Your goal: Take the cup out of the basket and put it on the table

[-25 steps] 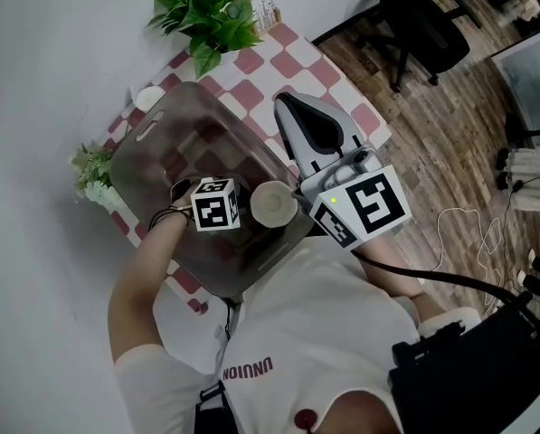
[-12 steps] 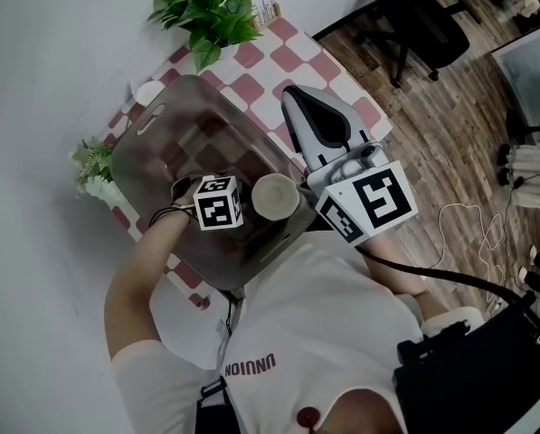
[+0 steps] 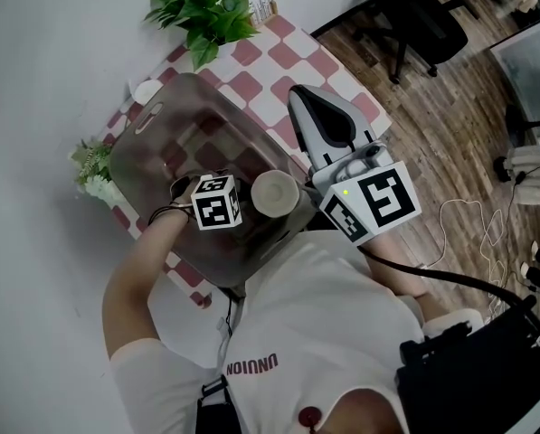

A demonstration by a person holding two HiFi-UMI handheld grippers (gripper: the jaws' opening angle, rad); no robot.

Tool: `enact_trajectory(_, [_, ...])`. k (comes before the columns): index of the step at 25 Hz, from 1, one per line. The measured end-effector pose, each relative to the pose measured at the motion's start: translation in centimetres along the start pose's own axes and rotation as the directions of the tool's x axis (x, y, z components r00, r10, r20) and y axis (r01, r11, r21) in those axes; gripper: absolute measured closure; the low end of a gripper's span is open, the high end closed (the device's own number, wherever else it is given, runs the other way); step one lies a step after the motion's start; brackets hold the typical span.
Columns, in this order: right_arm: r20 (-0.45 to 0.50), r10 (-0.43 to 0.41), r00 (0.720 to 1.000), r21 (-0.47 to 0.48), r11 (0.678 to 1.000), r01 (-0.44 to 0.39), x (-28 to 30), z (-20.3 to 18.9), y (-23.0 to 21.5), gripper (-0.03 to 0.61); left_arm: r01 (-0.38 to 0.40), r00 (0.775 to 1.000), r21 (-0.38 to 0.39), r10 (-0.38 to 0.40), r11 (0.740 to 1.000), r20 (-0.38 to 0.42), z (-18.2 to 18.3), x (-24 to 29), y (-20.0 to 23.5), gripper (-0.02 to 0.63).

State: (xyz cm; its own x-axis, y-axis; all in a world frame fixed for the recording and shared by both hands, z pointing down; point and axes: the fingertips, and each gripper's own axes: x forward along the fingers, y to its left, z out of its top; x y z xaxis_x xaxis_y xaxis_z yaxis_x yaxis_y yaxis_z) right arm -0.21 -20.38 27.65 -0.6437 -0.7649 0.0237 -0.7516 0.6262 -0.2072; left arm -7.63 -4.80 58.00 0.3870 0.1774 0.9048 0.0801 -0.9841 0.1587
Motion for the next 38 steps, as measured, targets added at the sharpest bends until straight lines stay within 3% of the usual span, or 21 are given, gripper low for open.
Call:
enact_trajectory(14, [-0.001, 0.003, 1.000, 0.007, 1.000, -0.003, 0.0, 0.0, 0.2, 0.560, -0.002, 0.999, 0.042, 0.004, 0.999, -0.048, -0.3, 0.6, -0.2, 0.558])
enact_trajectory(38, [0.004, 0.009, 1.000, 0.023, 1.000, -0.009, -0.2, -0.5, -0.5, 0.560, 0.023, 1.000, -0.020, -0.023, 1.000, -0.009, 0.0, -0.5, -1.0, 0.568])
